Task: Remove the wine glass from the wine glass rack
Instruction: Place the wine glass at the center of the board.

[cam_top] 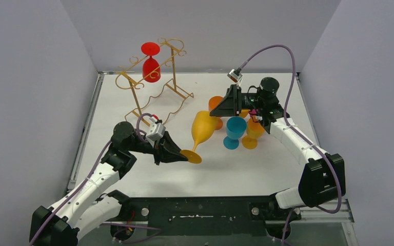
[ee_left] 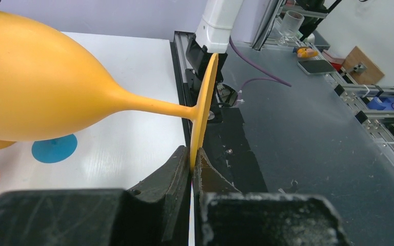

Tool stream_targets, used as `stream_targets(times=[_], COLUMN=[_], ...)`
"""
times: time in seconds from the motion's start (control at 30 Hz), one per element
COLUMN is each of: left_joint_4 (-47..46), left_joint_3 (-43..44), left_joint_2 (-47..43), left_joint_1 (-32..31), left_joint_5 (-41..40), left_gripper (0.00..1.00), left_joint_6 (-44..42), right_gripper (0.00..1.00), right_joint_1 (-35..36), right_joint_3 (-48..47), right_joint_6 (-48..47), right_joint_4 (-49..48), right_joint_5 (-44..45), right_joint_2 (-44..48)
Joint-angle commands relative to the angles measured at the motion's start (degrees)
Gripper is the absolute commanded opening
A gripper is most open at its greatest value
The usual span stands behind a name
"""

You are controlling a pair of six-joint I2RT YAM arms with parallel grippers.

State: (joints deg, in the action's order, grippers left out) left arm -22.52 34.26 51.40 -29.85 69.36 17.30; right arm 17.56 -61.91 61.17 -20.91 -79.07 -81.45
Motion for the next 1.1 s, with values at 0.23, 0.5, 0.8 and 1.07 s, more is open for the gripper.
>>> stream_targets(times=[0.23,0.5,0.8,1.07], left_joint_4=[-2.44,-3.12,-2.01,-1.74], left_joint_3=[3.09,2.50,2.02,1.45], left_joint_2=[0.46,0.90,1.61,1.17], left_joint_1=[0.14,0.05,0.03,-0.04], left_joint_5=[2.21,2.27,0.70,-1.41], left_gripper=[0.00,0.00,0.00,0.00], left_joint_6=[-1.22,-1.45,-2.17,-2.56], right_gripper=[0.36,0.23,0.00,0.00], right_joint_1=[1.17,2.23,2.77,2.91], right_joint_3=[0.41,2.88,3.06,3.52], right_joint_6=[3.01,16.33,16.45,15.73], right_joint_4=[-5.51,-23.40,-23.40,-23.87], right_joint_5=[-3.79,-5.33,-4.25,-2.90], right_joint_2=[-0.60,-0.62,-1.09,-0.56])
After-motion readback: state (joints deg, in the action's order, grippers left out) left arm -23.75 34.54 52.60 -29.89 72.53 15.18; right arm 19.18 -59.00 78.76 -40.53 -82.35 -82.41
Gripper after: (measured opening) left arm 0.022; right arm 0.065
